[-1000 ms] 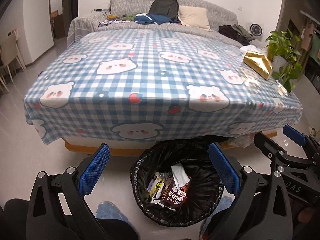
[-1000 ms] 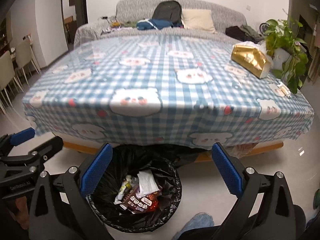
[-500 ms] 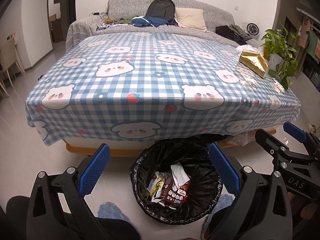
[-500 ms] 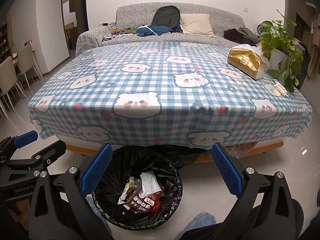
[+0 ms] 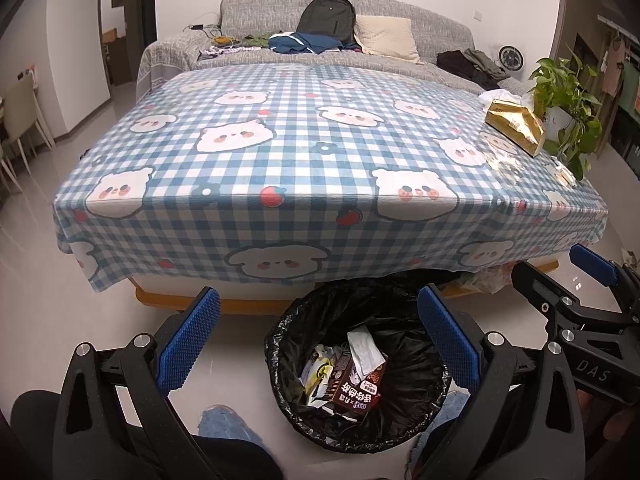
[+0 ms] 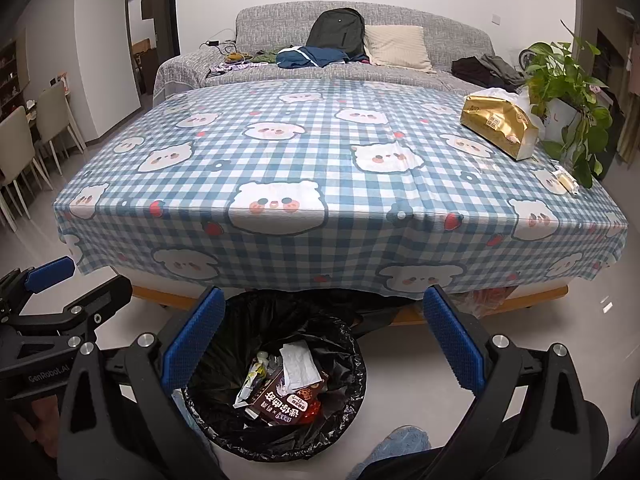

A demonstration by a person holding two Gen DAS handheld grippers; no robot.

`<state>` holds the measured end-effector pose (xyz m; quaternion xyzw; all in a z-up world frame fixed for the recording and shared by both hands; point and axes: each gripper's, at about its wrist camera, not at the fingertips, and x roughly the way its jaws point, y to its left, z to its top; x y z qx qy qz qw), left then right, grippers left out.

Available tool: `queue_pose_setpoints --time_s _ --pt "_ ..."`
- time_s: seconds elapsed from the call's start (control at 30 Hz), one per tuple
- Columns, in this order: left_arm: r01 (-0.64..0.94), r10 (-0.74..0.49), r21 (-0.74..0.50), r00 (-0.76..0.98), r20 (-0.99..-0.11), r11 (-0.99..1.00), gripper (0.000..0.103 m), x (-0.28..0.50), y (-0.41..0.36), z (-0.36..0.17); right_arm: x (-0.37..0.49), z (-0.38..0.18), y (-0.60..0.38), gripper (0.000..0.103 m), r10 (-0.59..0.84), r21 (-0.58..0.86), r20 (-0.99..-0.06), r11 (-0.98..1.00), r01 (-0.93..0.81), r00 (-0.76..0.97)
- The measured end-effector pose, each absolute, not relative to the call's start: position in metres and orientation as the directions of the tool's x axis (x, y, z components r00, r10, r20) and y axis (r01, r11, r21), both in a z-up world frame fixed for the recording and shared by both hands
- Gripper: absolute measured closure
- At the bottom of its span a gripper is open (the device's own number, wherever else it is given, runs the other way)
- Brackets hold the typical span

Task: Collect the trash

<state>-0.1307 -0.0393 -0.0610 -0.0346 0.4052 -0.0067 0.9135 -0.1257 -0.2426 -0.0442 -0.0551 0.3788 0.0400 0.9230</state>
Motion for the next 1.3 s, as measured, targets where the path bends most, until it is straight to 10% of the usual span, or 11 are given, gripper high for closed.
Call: queue_pose_setpoints --time_s 1.3 --pt "-0.051 0.013 -0.029 0.673 -0.74 0.998 0.006 -0.1281 -0.037 -0.0582 -0.1216 -0.0469 -0.2421 0.008 0.035 -0.069 -0.712 0.991 -0.119 0.701"
